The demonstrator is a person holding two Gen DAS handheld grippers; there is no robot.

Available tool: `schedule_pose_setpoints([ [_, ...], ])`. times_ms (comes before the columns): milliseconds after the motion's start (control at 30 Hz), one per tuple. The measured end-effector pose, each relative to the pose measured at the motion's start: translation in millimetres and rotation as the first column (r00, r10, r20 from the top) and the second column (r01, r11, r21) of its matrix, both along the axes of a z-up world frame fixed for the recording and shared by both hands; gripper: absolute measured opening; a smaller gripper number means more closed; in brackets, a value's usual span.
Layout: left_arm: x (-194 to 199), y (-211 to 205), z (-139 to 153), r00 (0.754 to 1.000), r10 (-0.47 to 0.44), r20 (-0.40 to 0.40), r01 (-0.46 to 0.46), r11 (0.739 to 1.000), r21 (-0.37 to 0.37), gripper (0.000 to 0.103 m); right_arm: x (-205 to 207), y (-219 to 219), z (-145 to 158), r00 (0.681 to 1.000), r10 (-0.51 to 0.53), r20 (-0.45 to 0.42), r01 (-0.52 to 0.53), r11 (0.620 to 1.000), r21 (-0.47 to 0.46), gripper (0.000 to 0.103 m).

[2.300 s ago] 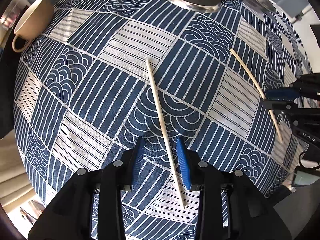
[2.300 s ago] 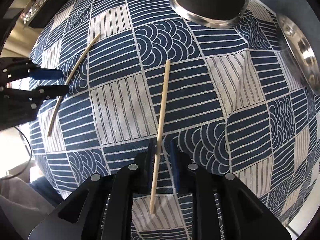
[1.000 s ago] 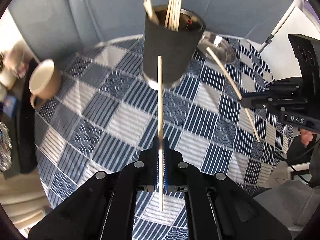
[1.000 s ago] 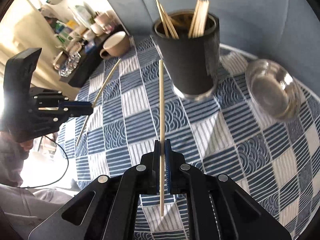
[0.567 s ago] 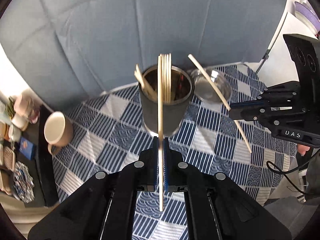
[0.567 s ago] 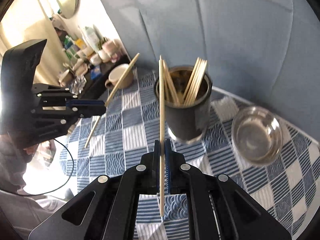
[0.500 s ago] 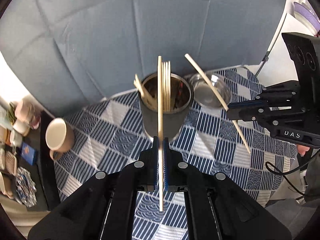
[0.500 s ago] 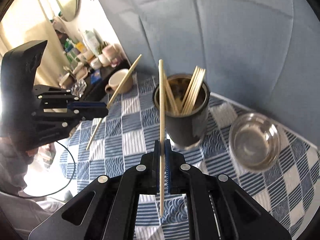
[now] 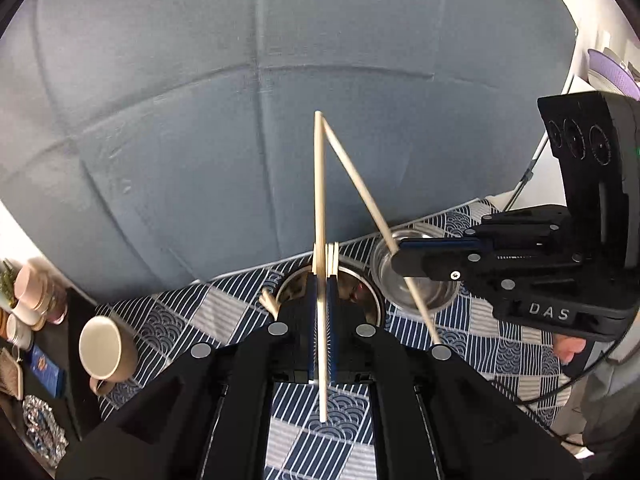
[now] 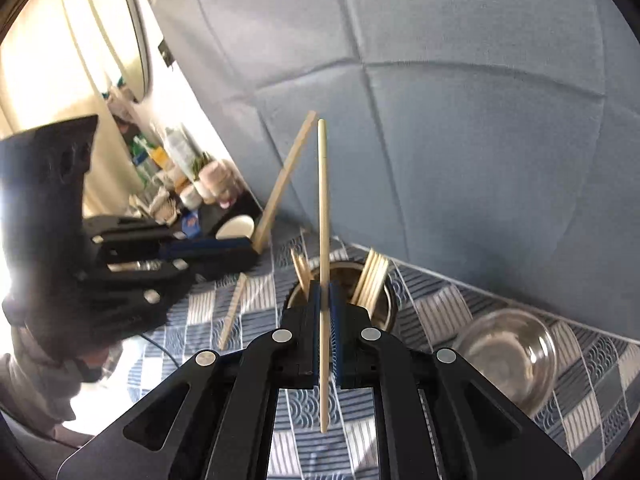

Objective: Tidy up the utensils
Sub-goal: 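Carry the left tool's chopstick over the black holder while the right tool brings its chopstick, then lower the left tool's chopstick into the holder and open it while the right tool releases its chopstick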

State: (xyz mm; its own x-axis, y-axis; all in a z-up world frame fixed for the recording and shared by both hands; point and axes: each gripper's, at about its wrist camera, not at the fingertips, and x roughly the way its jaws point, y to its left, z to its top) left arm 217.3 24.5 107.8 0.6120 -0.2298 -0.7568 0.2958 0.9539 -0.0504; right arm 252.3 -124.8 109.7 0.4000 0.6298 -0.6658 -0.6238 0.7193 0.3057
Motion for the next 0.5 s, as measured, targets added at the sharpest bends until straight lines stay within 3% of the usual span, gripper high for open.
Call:
schedule_pose_setpoints([
  [267,25.4,-7.2,-10.4,0.996,-0.023,0.08,0.027,0.999,-0.038,0.005,31.4,9.5,-6.6,1.0,-0.001,-0.009,0.001,0.999,0.032,0.005],
  [367,27.8,-2.9,-13.8,0.994,-0.012,0.112,0.022,0.995,-0.092,0.005,38.5,8.2,-10.5,1.0,-0.016,0.005,0.016,0.998,0.058,0.005],
  [500,20.8,0.3,-20.0,0.978,0.005,0.208,0.023,0.991,-0.134,0.005,42.5,1.5,-19.5,0.998,-0.037,0.049,0.03,0.991,0.127,0.005],
])
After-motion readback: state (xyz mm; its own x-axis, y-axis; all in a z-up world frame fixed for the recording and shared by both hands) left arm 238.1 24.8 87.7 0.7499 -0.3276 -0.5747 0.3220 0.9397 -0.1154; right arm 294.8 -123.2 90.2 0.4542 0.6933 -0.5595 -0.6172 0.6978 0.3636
